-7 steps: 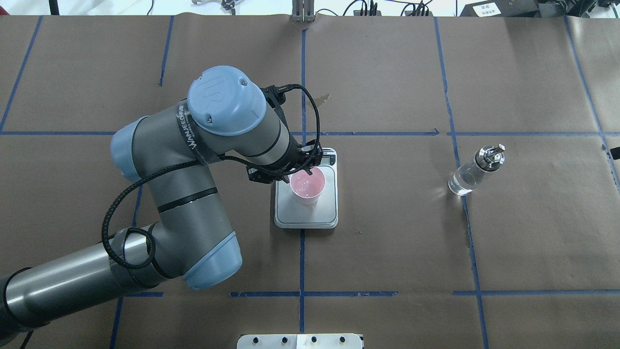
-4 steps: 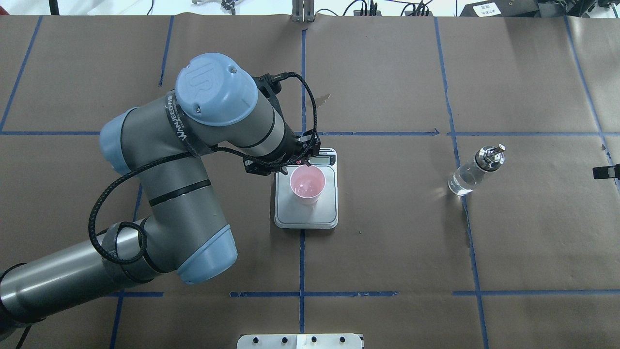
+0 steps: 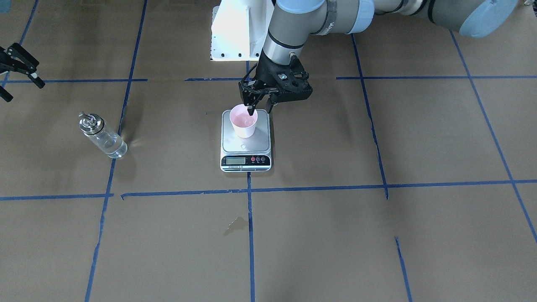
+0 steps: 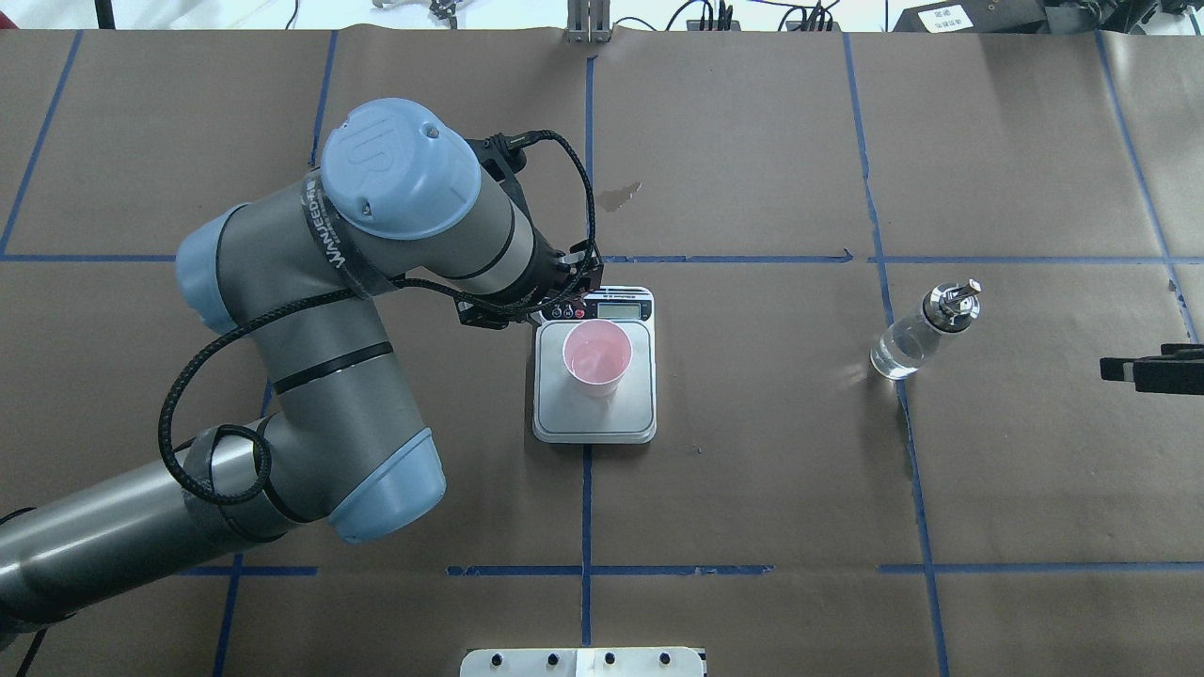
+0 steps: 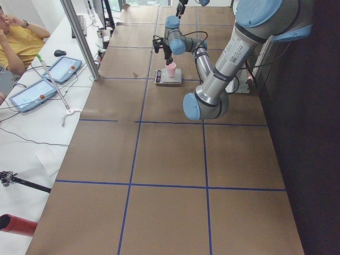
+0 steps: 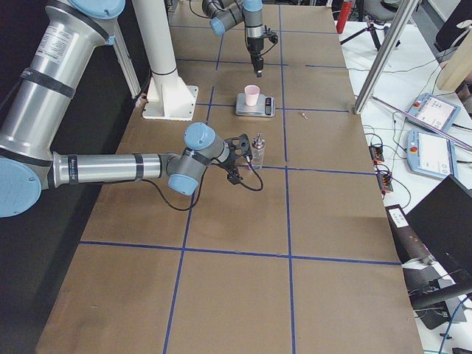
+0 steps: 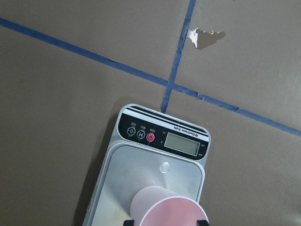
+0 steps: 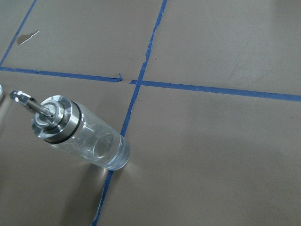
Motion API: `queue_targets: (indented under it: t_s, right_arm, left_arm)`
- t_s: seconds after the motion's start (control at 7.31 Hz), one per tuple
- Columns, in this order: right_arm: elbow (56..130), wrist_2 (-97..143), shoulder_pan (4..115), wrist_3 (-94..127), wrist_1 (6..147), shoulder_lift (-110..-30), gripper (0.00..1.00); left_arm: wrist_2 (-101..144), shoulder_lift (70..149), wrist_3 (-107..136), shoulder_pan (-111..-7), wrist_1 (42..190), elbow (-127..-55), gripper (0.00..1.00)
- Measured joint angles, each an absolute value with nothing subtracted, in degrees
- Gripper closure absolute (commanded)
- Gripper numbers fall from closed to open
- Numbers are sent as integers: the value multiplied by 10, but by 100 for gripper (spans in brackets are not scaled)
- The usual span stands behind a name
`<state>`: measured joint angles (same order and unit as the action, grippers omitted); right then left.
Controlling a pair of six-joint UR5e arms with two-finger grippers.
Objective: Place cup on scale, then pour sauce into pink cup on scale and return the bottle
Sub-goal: 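Reach the right gripper to the glass sauce bottle while left holds cup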
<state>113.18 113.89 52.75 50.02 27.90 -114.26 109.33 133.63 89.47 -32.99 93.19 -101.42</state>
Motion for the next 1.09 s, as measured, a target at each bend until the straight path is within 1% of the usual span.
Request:
queue_targets:
  t_s: [0.14,0.27,0.41,0.55,0.68,0.82,0.96,1.09]
  right_arm:
    - [1133,1039,459,507,279,-1145,8]
    - [1138,956,385,536,279,-1145,7]
    - [1148,885,316,577,279,-1144,4]
    - [1154,801,249,609,280,-1143,7]
    - [1157,706,183,640,283,-1139,0]
    - [1158,637,139,665,284,-1135,0]
    - [1156,607,122,678,281,-1130,2]
    - [1151,597,116,685,275,-1118,11]
  left_arm:
    - [1093,1336,895,-330,932,-1014,46]
    - [1093,1336,895,-330,932,-1014,46]
    - [1093,1334,895,-332,932,-1013,46]
    - [1093,1332,894,-336,933,-1014,46]
    - [1093,1329,894,-338,933,-1014,46]
    - [1093,1327,894,-339,933,-1014,46]
    - [1093,1326,894,-339,933,-1014,46]
    - [1093,1325,894,-339,933,-1014,46]
